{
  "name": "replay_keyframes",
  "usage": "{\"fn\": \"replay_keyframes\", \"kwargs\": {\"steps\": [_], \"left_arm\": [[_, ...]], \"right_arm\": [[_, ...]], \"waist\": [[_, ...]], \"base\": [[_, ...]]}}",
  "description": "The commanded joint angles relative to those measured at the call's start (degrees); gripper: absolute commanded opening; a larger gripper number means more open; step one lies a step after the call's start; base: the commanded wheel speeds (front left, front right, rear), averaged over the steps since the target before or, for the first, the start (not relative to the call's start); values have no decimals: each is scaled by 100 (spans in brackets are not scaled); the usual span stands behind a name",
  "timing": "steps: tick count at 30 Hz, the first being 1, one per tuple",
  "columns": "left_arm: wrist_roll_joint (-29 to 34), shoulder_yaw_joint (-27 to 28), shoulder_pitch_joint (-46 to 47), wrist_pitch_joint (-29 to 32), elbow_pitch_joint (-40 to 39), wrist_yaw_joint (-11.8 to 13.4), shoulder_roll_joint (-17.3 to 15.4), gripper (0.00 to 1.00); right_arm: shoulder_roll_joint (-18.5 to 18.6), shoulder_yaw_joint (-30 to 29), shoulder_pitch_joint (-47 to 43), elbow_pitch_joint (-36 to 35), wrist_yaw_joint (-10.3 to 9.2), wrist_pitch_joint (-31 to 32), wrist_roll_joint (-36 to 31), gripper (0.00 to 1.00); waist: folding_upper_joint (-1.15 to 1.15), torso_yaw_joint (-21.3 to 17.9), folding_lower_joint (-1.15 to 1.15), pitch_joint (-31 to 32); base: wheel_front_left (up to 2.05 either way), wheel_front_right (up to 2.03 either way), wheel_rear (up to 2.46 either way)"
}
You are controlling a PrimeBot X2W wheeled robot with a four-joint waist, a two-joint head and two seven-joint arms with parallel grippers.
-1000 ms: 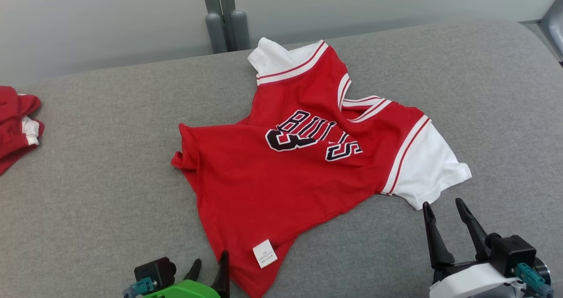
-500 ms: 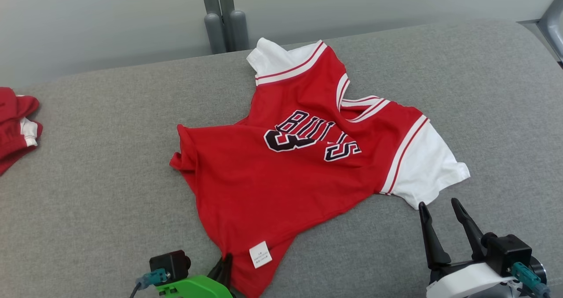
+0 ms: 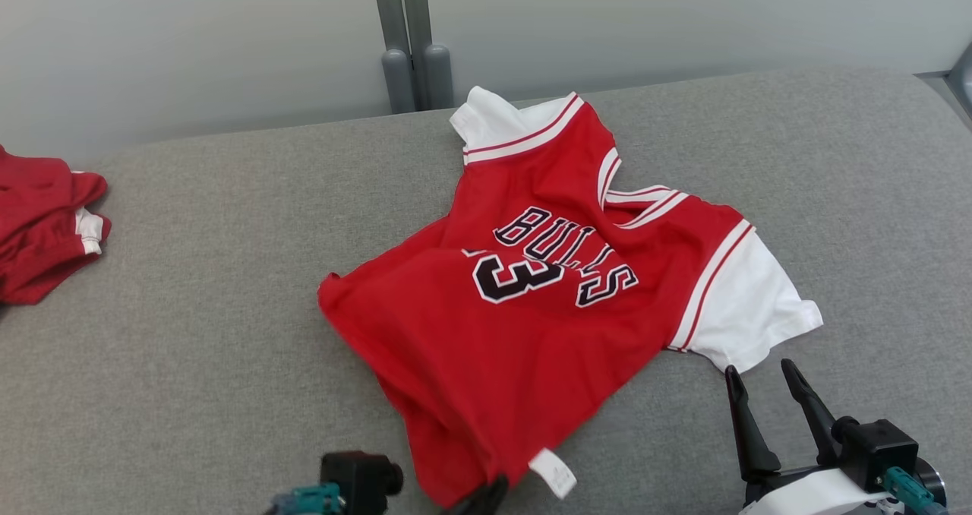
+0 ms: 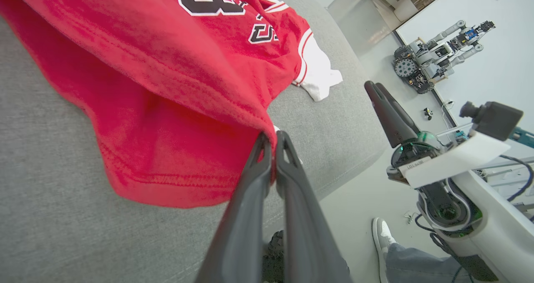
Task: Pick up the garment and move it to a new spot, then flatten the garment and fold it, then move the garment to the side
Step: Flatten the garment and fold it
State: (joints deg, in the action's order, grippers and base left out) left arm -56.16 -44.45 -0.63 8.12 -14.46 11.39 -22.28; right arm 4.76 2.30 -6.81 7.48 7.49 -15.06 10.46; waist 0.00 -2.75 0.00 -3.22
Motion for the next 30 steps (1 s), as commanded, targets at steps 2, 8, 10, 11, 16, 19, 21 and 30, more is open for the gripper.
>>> {"fn": "replay_keyframes", "kwargs": {"steps": [2, 8, 10, 11, 16, 19, 21, 30], "left_arm": [[-38, -201, -154, 265, 106, -52, -110, 0], [-143, -471, -248, 304, 1200, -157, 217, 42], [-123, -544, -231, 233, 1599, -135, 382, 100], [-111, -572, -235, 206, 1703, -168, 438, 100], [-48, -622, -485, 53, 1876, -132, 384, 100], [-53, -447, -559, 8, 1582, 2, 103, 100], [-153, -133, -490, -114, 1287, 127, -35, 100], [-842, 722, 367, 48, 1799, 105, 131, 100]], "right_arm": [[8, 59, 23, 17, 0, -17, -5, 100], [20, 95, -17, 46, 0, -17, -18, 100], [49, 114, -36, 51, -1, -17, -8, 100], [58, 99, -42, 49, 0, -17, -3, 100], [52, 28, -128, 29, 0, -17, -7, 100], [31, -18, -139, 11, 0, -17, 0, 100], [13, -56, -159, -7, 0, -17, 7, 100], [-48, 103, 56, 28, 0, -17, 11, 100]], "waist": [[0, -8, 0, 50], [0, -41, 0, 135], [0, -69, 0, 144], [0, -84, 0, 157], [0, -118, 0, 194], [0, -111, 0, 188], [0, -61, 0, 178], [0, 34, 0, 5]], "base": [[0, 0, 0], [0, 0, 0], [0, 0, 0], [0, 0, 0], [0, 0, 0], [0, 0, 0], [0, 0, 0], [0, 0, 0]]}}
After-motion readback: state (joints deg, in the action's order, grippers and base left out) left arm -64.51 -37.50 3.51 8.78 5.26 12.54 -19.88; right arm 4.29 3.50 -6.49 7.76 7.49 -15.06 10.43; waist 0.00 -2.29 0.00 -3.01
